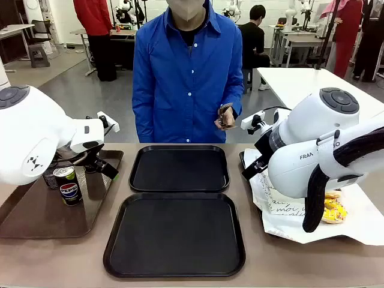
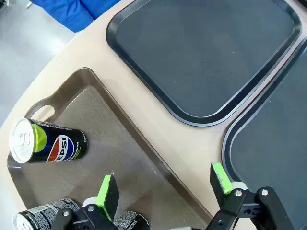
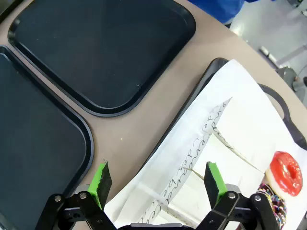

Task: Set up donuts and drinks on trays.
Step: Pick up one Pepsi coke and place it on the Flat Tray.

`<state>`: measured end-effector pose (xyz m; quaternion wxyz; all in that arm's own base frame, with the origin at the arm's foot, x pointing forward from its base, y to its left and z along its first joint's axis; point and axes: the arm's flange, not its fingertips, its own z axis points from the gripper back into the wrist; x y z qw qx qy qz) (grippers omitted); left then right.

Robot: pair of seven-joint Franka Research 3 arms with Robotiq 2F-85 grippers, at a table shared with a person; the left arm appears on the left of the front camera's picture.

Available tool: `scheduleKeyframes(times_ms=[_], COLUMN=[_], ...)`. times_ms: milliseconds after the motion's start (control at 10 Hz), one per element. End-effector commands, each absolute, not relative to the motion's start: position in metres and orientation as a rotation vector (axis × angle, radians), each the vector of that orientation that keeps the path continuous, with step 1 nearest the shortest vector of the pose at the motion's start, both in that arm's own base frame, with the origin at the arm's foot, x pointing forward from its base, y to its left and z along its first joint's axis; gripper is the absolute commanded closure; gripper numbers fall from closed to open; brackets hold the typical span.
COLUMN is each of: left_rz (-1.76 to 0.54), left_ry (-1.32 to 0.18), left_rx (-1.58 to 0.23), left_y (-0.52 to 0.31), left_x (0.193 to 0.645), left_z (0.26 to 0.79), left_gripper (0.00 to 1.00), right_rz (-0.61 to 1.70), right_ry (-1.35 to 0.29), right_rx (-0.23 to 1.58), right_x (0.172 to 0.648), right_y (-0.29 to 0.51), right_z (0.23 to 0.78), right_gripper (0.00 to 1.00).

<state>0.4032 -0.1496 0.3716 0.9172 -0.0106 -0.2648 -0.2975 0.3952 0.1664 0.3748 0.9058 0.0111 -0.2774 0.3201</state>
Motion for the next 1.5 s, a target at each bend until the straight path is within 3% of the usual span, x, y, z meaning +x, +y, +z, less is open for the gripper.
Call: scheduleKeyframes(times_ms=[0, 1300, 1400], left_rz=[-0.612, -0.612, -0.632], left_ry=[-0.545, -0.545, -0.522], left_rx=[-0.022, -0.022, 0.05], left_y=[-0.15, -0.15, -0.14], left_x=[0.403, 0.403, 0.376], left_z=[0.372, 0.372, 0.388], left_gripper=[0.0, 0.0, 0.0], right_rz=[0.661, 0.661, 0.758], right_ry=[-0.573, -0.573, -0.558], right_rx=[0.023, 0.023, -0.083], right_x=[0.395, 0.395, 0.361], right_y=[0.166, 0.166, 0.161], right_z=[0.375, 0.375, 0.393], right_gripper=[0.0, 0.0, 0.0])
